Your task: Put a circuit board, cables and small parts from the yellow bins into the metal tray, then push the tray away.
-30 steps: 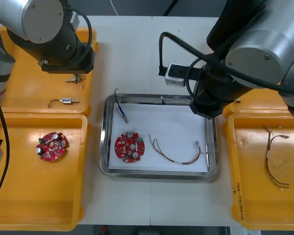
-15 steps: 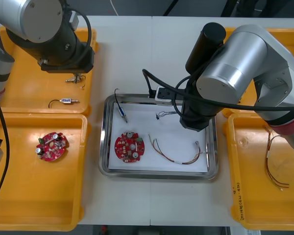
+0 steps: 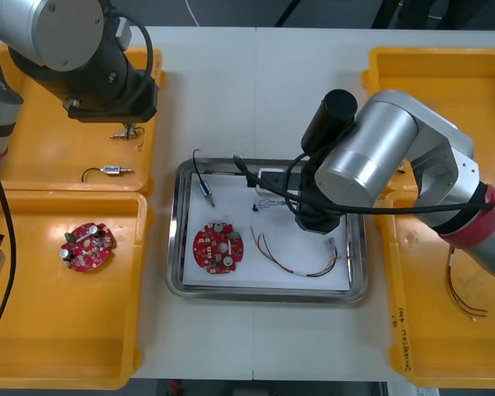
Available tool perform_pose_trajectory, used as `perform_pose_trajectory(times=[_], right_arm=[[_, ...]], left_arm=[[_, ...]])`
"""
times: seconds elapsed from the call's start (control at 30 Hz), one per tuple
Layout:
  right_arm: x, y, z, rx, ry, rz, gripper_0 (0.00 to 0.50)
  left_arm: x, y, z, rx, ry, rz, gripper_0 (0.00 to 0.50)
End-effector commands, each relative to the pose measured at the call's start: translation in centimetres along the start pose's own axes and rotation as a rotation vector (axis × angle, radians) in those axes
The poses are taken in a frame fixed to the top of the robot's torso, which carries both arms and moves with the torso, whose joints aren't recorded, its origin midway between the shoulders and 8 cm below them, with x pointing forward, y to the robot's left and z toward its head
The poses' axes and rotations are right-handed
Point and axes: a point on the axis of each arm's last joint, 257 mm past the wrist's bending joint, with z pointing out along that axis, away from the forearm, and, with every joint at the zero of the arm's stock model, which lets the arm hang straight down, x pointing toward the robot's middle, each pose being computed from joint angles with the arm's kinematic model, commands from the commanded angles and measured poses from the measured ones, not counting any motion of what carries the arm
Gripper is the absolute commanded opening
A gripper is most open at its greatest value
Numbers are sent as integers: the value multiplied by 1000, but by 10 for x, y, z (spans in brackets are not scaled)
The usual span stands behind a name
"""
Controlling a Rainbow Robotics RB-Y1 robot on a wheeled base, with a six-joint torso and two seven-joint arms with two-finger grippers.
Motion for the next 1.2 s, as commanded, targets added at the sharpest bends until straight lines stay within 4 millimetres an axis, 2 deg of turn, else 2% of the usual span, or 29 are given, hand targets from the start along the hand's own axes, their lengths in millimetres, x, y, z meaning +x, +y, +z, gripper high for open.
perform_pose_trajectory(times=[0.03,0.2,0.27,0.33,0.37,0.4,0.43,0.77,1.2], right_arm=[[16,-1,9,12,31,-44,0],[20,-3,11,17,44,-47,0],[22,-5,10,21,51,-48,29],[25,-6,9,26,65,-41,253],[25,-6,9,26,65,-41,253],[25,-6,10,27,64,-39,459],[25,-7,9,29,63,-39,500],[22,-4,2,2,48,-18,500],[21,-2,-34,37,87,-74,500]], left_arm=[[-7,15,-12,-11,-33,-12,0],[-7,15,-12,-11,-33,-12,0],[-7,15,-12,-10,-32,-11,0],[-7,15,-12,-10,-32,-11,0],[-7,15,-12,-10,-32,-11,0],[-7,15,-12,-10,-32,-11,0],[-7,15,-12,-10,-32,-11,0],[-7,14,-12,-8,-33,-10,0],[-7,14,-12,-4,-32,-11,0]])
